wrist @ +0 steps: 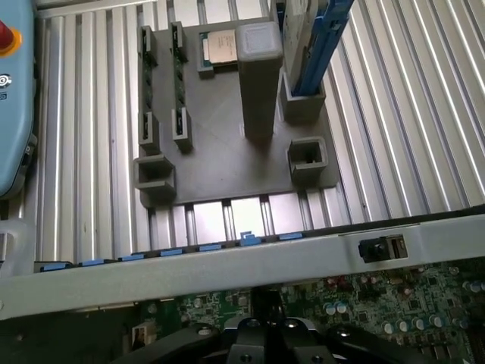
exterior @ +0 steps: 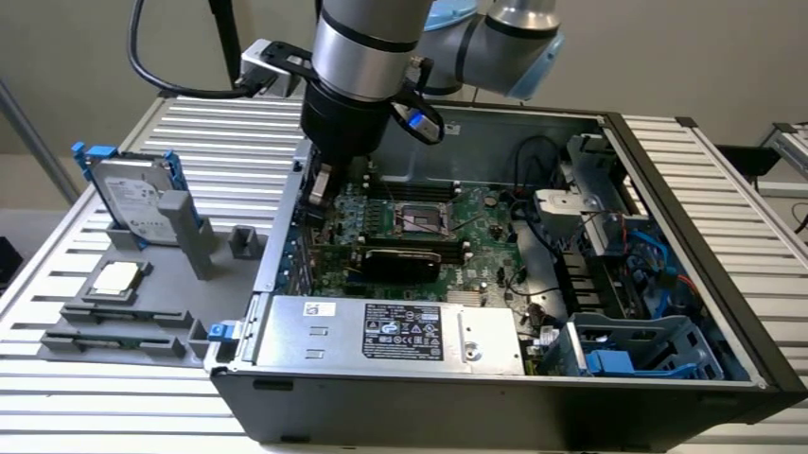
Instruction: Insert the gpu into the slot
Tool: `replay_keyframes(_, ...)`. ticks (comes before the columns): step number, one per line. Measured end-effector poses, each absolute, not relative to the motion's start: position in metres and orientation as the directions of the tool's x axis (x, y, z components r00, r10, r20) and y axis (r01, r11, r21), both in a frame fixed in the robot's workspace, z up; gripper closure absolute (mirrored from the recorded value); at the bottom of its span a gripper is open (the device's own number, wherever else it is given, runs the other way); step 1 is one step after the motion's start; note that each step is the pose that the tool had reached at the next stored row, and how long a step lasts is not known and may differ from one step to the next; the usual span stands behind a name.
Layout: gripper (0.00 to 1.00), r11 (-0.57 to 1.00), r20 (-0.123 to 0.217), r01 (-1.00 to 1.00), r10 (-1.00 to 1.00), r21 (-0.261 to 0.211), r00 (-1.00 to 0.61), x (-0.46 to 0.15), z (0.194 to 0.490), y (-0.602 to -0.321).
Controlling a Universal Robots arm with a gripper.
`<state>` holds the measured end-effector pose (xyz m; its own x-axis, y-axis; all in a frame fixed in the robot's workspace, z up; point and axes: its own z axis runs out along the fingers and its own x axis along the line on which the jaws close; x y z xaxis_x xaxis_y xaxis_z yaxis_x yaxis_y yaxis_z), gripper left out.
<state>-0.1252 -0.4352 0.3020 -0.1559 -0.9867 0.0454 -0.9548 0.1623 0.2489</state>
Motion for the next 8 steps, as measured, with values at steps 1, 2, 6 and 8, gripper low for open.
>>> replay_keyframes(1, 0.89, 0.162, 0.044, -0.957, -0.987, 0.242, -0.156, -0.1246, 0.3021, -0.4351)
replay_keyframes(2, 0.89, 0.162, 0.042, -0.959, -0.987, 0.233, -0.157, -0.1241, 0.3021, -0.4351)
replay_keyframes(6, 0.89, 0.160, 0.031, -0.972, -0.987, 0.170, -0.157, -0.1226, 0.3022, -0.4352)
replay_keyframes(8, 0.89, 0.158, 0.023, -0.978, -0.987, 0.136, -0.156, -0.1217, 0.3021, -0.4352)
